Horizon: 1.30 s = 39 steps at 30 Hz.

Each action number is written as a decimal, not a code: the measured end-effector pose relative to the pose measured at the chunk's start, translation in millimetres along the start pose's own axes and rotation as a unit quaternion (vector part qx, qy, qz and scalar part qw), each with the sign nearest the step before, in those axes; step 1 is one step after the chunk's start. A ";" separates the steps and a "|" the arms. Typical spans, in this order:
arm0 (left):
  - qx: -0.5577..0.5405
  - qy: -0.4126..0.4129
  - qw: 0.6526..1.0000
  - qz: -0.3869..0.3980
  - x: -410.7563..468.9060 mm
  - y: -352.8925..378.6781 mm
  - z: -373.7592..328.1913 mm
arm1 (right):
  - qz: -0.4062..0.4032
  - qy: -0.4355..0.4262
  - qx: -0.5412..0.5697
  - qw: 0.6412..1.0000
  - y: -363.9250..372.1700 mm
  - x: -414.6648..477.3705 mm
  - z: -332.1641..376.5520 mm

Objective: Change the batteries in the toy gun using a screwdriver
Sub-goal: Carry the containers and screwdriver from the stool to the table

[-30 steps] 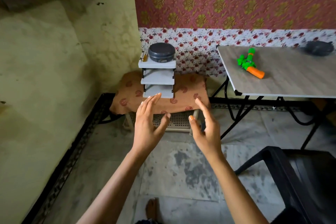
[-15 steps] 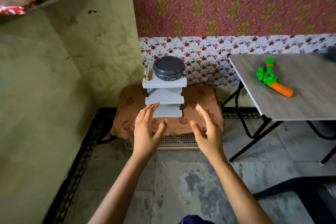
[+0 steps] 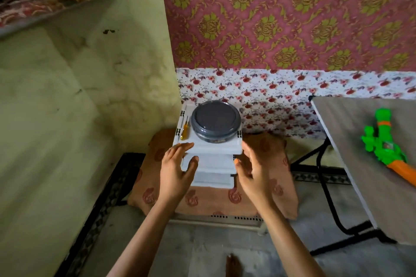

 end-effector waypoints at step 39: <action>-0.165 -0.488 0.822 0.244 224.1 177.7 169.7 | -0.086 0.384 0.178 0.902 87.4 146.6 -188.7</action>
Point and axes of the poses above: each hand's wrist, its own x-axis towards the middle knuckle, its own y-axis out of the palm, z = x × y, the point moved 9 cm from there along x, towards the middle knuckle, and after that the axes turned 11 degrees about -y, right-handed, at the moved point
